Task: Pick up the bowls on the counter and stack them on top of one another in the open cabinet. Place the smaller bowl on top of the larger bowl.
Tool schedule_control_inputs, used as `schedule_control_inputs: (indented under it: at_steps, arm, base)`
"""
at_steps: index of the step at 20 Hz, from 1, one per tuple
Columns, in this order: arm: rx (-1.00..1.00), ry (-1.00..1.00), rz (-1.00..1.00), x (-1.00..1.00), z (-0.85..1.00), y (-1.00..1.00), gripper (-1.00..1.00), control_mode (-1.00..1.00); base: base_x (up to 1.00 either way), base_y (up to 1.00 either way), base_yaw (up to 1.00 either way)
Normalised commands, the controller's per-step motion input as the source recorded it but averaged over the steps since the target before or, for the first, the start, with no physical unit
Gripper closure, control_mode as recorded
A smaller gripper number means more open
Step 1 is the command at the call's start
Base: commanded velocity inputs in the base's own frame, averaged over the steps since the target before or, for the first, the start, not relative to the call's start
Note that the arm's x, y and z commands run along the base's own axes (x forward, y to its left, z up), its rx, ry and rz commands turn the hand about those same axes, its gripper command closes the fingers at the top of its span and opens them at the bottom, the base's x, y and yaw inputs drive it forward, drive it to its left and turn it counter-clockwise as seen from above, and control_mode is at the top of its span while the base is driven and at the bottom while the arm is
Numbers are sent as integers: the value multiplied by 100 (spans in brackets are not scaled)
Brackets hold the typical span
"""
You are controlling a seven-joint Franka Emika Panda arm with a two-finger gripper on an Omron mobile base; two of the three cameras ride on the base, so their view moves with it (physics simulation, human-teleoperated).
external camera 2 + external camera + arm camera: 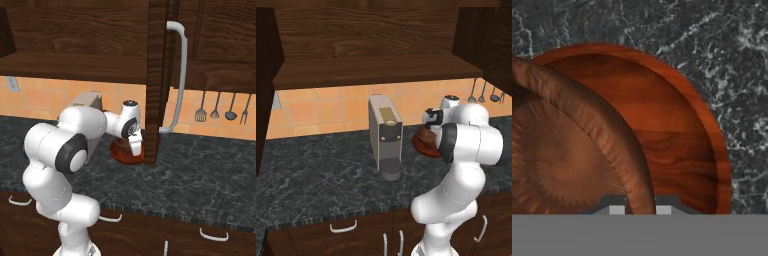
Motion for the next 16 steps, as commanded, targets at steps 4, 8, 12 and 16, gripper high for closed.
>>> schedule_control_inputs:
  at_steps: [4,8,12,16]
  arm:
    - [0,0,0,9,-43,0,100,-100]
    - [-2,0,0,0,-29,0,100,-100]
    - [-1,-1,0,-6,-7,0,100,-100]
    - [0,0,0,-4,4,0,-100,-100]
  base:
    - [0,0,0]
    - [0,0,0]
    - [0,0,0]
    - [0,0,0]
